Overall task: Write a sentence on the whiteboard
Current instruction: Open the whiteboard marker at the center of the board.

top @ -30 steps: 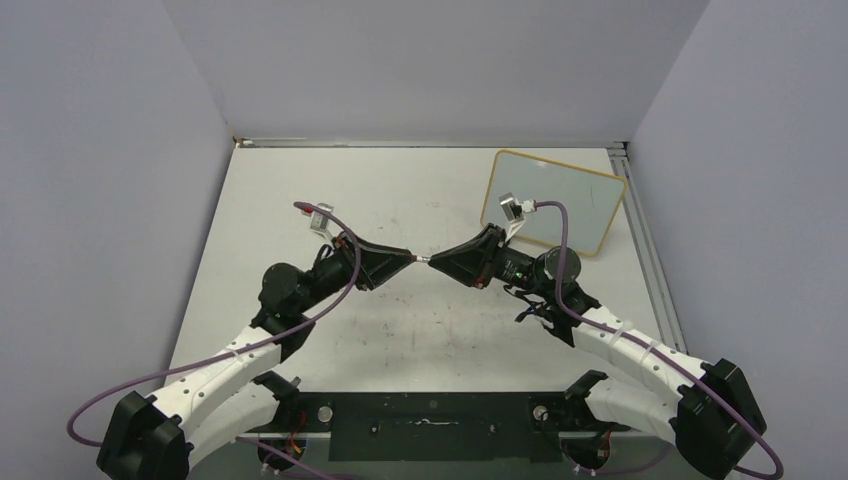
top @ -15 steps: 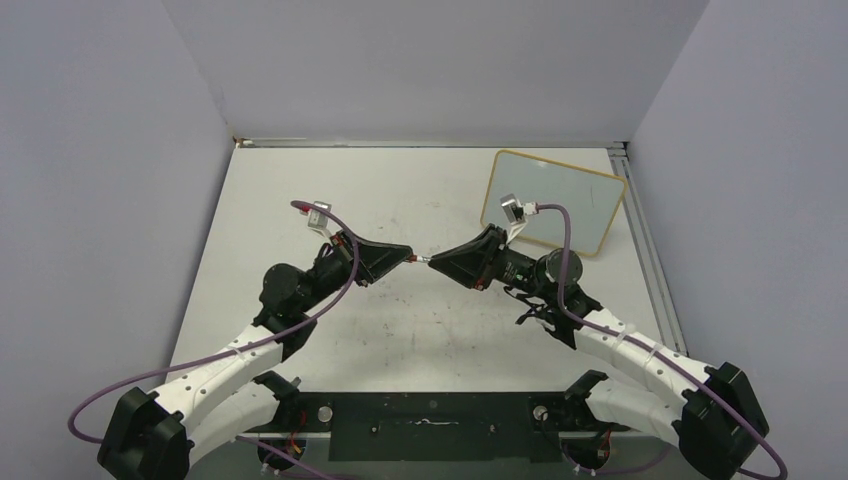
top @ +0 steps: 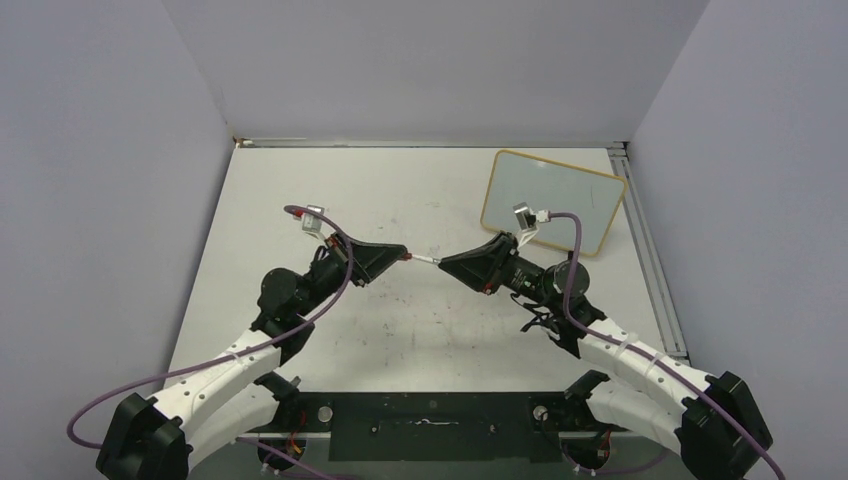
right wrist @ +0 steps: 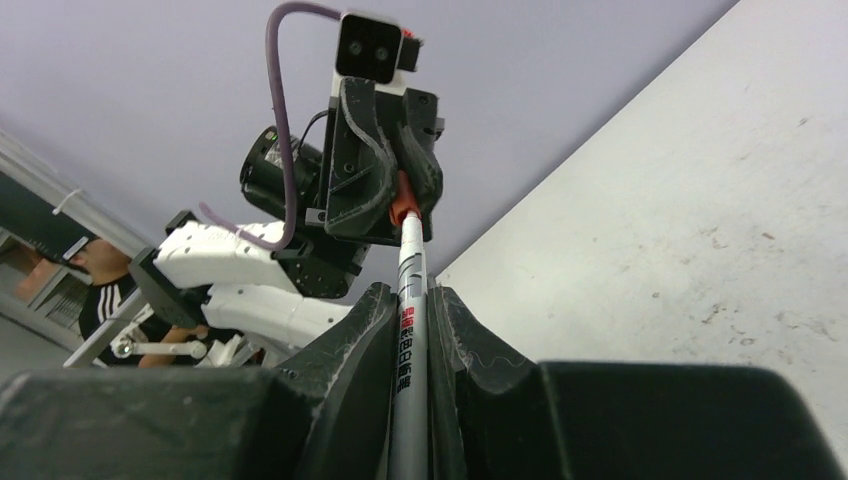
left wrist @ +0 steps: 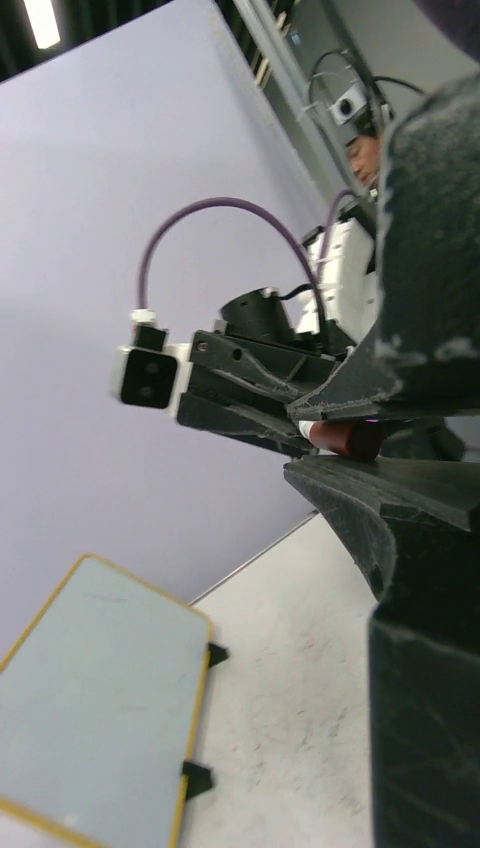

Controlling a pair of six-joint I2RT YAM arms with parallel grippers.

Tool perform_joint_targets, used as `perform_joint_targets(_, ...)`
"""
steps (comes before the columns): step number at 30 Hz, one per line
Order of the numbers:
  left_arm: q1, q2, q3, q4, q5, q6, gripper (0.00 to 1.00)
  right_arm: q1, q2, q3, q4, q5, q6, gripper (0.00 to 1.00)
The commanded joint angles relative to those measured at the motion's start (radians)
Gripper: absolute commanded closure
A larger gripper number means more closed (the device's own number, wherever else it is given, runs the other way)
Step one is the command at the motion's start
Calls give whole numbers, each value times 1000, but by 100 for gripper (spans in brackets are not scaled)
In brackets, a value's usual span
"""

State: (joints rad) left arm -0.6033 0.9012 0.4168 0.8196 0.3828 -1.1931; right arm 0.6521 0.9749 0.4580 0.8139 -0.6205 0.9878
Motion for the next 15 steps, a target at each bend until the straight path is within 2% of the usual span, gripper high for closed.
perform_joint_targets(1, 43, -51, 1, 90, -123, -2, 100, -45, -43, -5, 79, 39, 8, 95)
perform_joint_targets(6, 56, -56, -8, 100, -139, -5, 100, -53, -60, -2, 40, 41, -7, 95)
perform_joint_targets(10, 109, -81, -6, 70, -128, 2, 100, -63, -125, 33, -170, 81, -121, 95)
perform_joint_targets(12, 137, -96, 20, -13, -111, 59, 100, -66, -173, 69, -326, 133, -207, 95)
perform_joint_targets(15, 146, -94, 101, -278, -128, 225, 100, -68, -232, 124, -525, 248, -324, 95)
